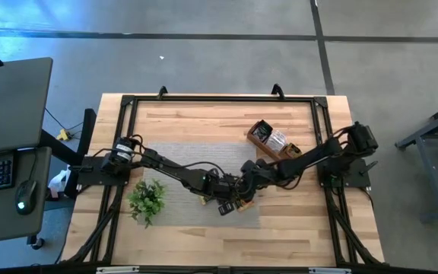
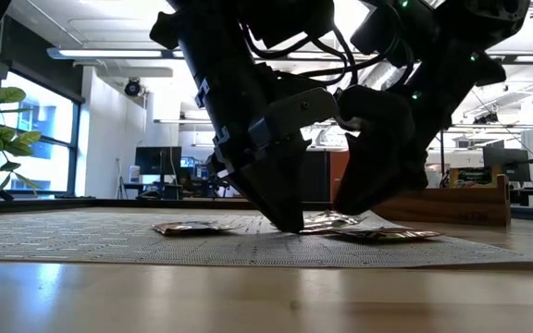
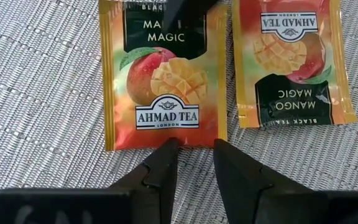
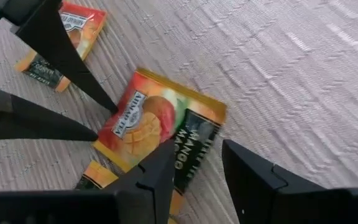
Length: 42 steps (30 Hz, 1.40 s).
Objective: Pick & Place Tea
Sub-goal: Put the yellow tea bag into the right section of the wooden organizer
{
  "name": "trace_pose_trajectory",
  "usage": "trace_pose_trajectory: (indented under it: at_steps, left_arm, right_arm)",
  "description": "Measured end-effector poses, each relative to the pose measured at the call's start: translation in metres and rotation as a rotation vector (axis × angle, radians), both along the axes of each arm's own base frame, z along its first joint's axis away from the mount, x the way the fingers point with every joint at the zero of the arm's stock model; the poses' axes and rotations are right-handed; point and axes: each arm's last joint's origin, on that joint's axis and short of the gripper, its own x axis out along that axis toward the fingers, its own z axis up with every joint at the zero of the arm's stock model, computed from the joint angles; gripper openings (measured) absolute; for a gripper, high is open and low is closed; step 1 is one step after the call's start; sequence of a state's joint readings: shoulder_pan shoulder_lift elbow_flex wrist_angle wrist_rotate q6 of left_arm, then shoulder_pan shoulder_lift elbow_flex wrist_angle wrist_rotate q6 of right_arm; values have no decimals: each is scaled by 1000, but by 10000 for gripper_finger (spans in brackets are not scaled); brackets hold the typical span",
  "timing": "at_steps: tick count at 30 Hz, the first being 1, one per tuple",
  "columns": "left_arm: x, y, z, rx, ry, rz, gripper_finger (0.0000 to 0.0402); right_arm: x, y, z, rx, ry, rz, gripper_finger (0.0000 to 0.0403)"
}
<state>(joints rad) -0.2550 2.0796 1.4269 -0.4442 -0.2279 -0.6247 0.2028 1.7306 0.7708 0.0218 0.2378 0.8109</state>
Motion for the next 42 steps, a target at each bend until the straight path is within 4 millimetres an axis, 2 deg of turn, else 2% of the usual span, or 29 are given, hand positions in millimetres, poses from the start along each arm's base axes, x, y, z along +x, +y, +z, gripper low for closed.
trace_pose_trajectory:
  at_steps: [8, 12, 18, 23, 26, 30, 34, 42]
  left_arm:
    - [0, 0, 0, 5, -6, 2, 104]
    - [0, 0, 0, 4, -7, 1, 104]
    - [1, 0, 0, 11, -9, 4, 104]
    - [1, 0, 0, 13, -10, 5, 104]
    - [1, 0, 0, 17, -11, 6, 104]
    - [1, 0, 1, 17, -16, 8, 104]
    - [1, 0, 0, 18, -14, 8, 104]
    - [1, 1, 0, 17, -14, 8, 104]
  right_arm:
    - [7, 1, -11, -31, -22, 40, 124]
    - [7, 1, -11, -55, -21, 52, 92]
    - [7, 1, -11, -107, -22, 114, 9]
    - [6, 1, -7, -115, -15, 134, 14]
    - [0, 0, 4, -122, 3, 145, 3]
    - [-15, -5, 28, -170, 28, 105, 5]
    - [-39, -11, 53, -202, 94, 53, 3]
    - [-111, -23, 96, -267, 259, -111, 1]
